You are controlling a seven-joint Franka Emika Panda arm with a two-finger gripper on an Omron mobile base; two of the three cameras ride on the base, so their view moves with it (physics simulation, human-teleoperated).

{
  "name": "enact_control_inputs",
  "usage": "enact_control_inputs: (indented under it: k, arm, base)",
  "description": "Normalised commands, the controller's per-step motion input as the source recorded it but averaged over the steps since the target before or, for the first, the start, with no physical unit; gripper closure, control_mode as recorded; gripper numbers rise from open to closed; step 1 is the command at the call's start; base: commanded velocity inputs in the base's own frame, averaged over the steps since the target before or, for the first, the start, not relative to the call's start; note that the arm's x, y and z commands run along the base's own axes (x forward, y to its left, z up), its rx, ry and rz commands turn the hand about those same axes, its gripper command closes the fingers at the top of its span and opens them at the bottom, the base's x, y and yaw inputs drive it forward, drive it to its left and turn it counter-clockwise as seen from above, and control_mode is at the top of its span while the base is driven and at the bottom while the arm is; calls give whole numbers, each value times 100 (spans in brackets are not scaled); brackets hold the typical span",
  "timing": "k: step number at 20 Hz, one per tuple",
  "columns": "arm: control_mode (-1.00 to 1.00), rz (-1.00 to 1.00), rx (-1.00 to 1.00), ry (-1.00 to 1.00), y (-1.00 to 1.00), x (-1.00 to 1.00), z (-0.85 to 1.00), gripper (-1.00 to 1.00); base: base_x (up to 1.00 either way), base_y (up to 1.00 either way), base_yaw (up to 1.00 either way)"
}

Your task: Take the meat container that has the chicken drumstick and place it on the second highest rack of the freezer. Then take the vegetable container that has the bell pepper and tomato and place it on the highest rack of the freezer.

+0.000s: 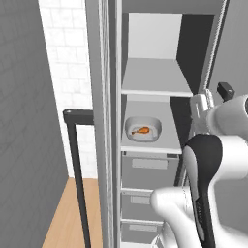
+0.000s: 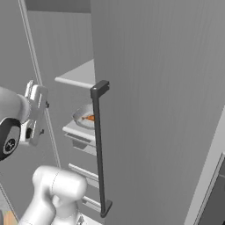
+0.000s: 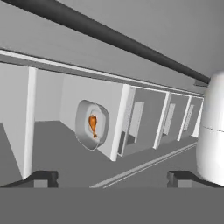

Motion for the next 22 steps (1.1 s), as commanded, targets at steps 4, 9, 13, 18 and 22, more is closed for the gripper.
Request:
enact_control_inputs:
  k: [4,9,13,18,22]
  arm:
    - [100,0,0,0,0,0,0,-100]
    - [100,0,0,0,0,0,0,-100]
    - [100,0,0,0,0,0,0,-100]
    - [100,0,0,0,0,0,0,-100]
    - [100,0,0,0,0,0,0,-100]
  base:
    - [-100,-9,0]
    - [-93,-81,-3]
    - [-47,-100,0]
    - [-32,-100,-1]
    - [-36,-100,-6]
